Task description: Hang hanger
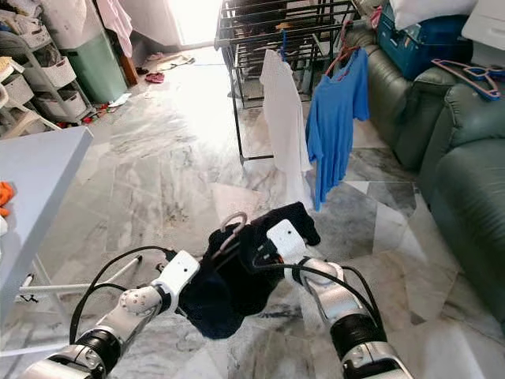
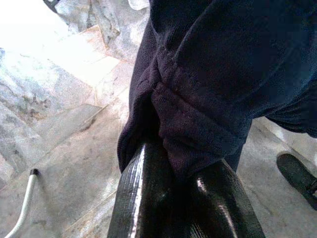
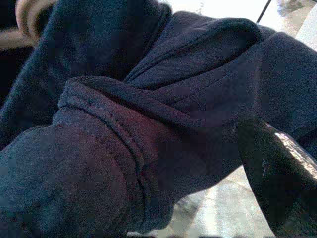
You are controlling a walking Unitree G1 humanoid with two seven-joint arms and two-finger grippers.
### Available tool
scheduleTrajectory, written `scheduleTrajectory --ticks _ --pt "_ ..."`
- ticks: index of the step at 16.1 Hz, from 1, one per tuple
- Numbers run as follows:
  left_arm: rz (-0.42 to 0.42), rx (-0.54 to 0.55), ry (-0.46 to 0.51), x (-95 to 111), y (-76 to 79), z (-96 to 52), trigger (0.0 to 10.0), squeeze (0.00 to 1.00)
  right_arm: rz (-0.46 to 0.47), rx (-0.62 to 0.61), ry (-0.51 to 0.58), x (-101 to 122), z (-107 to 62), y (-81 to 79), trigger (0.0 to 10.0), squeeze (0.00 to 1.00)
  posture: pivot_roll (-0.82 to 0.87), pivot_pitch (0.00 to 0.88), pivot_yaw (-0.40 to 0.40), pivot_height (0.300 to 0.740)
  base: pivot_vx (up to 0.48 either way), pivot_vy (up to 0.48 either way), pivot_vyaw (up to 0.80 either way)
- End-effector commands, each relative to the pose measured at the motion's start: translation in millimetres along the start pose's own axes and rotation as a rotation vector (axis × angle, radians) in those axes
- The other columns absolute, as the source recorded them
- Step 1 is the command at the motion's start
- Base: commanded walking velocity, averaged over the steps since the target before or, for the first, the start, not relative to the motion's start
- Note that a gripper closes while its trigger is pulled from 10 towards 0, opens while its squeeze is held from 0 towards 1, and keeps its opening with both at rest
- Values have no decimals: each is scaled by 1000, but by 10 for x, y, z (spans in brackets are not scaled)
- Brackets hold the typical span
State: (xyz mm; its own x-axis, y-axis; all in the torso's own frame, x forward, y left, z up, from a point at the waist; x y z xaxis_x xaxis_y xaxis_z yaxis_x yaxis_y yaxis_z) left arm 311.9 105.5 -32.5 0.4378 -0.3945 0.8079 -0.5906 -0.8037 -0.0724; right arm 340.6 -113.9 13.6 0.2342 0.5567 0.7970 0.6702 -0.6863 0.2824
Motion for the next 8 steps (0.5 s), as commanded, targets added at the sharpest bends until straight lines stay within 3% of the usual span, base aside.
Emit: scheduleTrajectory --ticks 1,2,4,5,7,8 --pt "7 39 62 189 -132 -3 10000 0 -48 59 -63 -128 13 -124 10000 1000 -216 0 148 740 0 0 0" --pt "9 39 59 185 -132 -4 10000 0 -38 186 -58 -144 -25 -280 10000 992 -216 0 147 740 0 0 0" --pt "11 38 58 183 -134 -4 10000 0 -61 255 -68 -169 -62 -348 10000 980 -217 0 148 740 0 0 0" --pt "12 38 57 186 -134 -3 10000 0 -123 337 -90 -243 -112 -429 10000 859 -216 0 148 740 0 0 0" --pt "12 37 57 189 -134 -2 10000 0 -143 382 -56 -207 -136 -483 10000 831 -213 0 147 740 0 0 0" --pt "12 37 58 188 -135 -3 9922 0 -152 418 -18 -150 -161 -529 10000 757 -212 0 147 740 0 0 0"
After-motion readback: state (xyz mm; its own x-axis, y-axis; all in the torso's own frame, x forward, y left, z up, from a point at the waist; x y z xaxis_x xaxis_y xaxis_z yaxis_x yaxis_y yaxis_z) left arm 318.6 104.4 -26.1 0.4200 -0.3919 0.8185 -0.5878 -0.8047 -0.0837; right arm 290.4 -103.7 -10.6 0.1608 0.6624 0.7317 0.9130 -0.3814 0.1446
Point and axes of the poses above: a point about 5 cm out from each wrist's last joint towards the gripper, its own z axis pointing out of the wrist towards the gripper, its own x axis along the axis of the wrist's last joint, y = z × x, the point moved 4 cm from there along z, pointing out of the wrist towards the gripper, and after that the axes turned 7 degrees about -z, right-handed, at the moved point
